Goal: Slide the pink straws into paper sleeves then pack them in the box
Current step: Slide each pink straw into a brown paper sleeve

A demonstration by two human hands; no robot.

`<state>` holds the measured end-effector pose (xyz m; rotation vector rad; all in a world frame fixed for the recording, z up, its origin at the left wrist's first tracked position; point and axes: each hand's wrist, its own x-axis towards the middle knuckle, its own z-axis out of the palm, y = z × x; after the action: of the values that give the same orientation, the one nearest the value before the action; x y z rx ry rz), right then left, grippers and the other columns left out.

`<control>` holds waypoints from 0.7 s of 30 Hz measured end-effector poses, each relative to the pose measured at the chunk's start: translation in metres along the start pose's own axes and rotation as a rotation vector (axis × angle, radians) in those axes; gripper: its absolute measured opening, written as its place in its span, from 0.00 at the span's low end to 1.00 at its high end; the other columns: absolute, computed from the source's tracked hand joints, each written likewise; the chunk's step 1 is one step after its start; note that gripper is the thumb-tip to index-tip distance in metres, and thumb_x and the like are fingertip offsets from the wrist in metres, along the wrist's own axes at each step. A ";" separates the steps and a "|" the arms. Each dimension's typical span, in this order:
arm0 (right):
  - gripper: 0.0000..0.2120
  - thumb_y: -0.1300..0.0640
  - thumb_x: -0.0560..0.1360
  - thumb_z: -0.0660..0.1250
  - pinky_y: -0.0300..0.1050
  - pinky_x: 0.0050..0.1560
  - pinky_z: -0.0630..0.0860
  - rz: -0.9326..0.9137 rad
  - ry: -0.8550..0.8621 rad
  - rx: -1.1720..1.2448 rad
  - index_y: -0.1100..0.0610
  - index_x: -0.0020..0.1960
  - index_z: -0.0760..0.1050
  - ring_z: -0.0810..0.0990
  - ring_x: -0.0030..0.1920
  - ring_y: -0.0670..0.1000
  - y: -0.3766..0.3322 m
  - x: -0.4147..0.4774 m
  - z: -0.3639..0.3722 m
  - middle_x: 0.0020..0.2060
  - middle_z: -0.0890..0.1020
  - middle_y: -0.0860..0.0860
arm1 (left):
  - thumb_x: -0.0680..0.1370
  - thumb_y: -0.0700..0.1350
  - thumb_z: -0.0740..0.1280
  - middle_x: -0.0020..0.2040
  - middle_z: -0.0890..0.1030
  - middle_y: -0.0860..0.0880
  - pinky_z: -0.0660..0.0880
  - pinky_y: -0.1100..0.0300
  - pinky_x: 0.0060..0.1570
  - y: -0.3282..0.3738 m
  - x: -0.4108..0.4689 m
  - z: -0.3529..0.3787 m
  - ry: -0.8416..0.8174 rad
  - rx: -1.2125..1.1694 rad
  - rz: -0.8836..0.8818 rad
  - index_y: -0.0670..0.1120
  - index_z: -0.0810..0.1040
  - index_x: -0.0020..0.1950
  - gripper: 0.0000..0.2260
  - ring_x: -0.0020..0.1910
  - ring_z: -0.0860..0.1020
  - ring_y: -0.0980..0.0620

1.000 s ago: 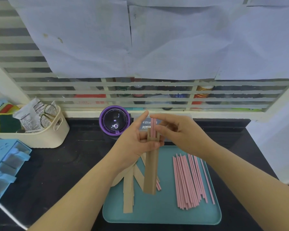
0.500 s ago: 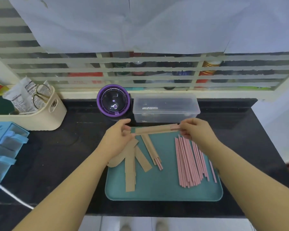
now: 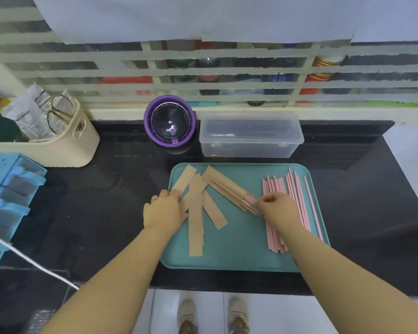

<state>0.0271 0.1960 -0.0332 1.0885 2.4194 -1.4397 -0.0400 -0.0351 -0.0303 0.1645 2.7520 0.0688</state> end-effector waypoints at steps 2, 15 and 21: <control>0.01 0.60 0.73 0.69 0.35 0.32 0.70 -0.063 -0.008 -0.135 0.57 0.43 0.78 0.76 0.37 0.47 -0.002 0.003 0.005 0.37 0.80 0.51 | 0.75 0.54 0.67 0.62 0.73 0.48 0.69 0.51 0.58 0.002 0.001 0.003 -0.018 0.007 0.007 0.51 0.69 0.66 0.21 0.60 0.73 0.46; 0.07 0.54 0.76 0.65 0.40 0.32 0.71 -0.190 -0.095 -0.532 0.54 0.52 0.77 0.76 0.37 0.50 -0.013 0.015 0.012 0.43 0.81 0.50 | 0.78 0.42 0.61 0.45 0.79 0.47 0.75 0.57 0.38 0.005 0.000 0.003 0.087 -0.278 0.019 0.44 0.80 0.50 0.09 0.39 0.78 0.47; 0.20 0.47 0.74 0.66 0.43 0.43 0.72 -0.340 -0.108 -0.710 0.52 0.63 0.69 0.76 0.49 0.51 -0.019 0.020 0.017 0.56 0.74 0.51 | 0.79 0.44 0.61 0.30 0.70 0.50 0.64 0.59 0.27 -0.002 0.004 -0.007 0.135 -0.215 0.018 0.45 0.69 0.32 0.15 0.28 0.69 0.51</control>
<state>-0.0036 0.1868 -0.0379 0.4416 2.7629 -0.5514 -0.0463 -0.0373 -0.0251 0.1305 2.8526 0.3921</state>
